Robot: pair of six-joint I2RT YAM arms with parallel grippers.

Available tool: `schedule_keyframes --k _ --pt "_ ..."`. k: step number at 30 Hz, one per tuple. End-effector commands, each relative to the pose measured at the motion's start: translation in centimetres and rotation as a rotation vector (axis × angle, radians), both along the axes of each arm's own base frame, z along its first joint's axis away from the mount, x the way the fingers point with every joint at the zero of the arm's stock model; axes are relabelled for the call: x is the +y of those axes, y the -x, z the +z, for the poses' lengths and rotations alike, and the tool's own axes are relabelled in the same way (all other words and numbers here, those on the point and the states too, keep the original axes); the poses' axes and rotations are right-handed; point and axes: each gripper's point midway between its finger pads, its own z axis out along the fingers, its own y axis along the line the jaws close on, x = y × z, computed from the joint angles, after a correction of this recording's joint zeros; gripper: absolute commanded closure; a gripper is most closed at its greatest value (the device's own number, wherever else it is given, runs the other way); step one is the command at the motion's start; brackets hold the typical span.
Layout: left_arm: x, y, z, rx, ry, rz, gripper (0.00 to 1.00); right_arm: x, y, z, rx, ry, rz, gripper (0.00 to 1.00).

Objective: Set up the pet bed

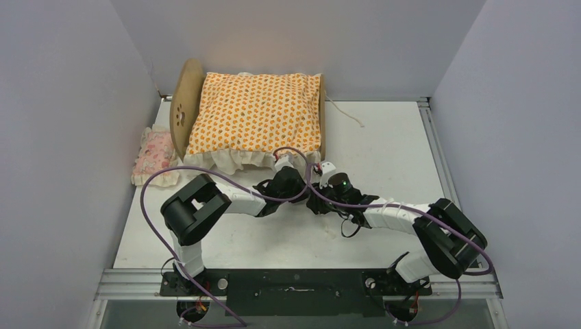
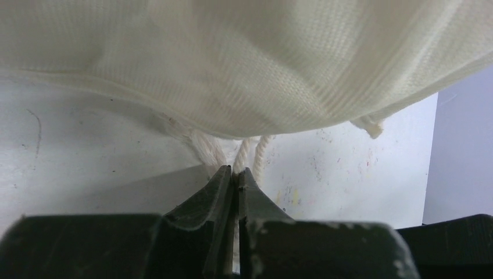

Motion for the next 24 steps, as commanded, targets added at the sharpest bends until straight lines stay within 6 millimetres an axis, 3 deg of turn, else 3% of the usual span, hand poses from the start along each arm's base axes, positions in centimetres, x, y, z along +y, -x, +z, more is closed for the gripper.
schedule_keyframes --k 1,3,7,12,24 --pt "0.2 -0.7 1.5 -0.039 0.013 -0.010 1.00 0.1 -1.3 4.0 -0.031 -0.058 -0.054 0.65" --pt "0.7 -0.9 1.5 -0.041 0.000 -0.006 1.00 -0.5 -2.0 5.0 -0.049 -0.048 -0.109 0.61" --pt "1.3 -1.2 1.6 -0.042 -0.021 -0.003 1.00 -0.5 -3.3 5.4 -0.059 -0.036 -0.157 0.66" --pt "1.8 -1.4 1.5 -0.037 -0.040 -0.004 1.00 -0.8 -5.0 4.3 -0.044 -0.009 -0.246 0.83" --pt "2.3 -1.4 1.2 -0.013 -0.047 0.005 1.00 0.9 -6.3 1.7 -0.003 -0.059 -0.272 0.82"
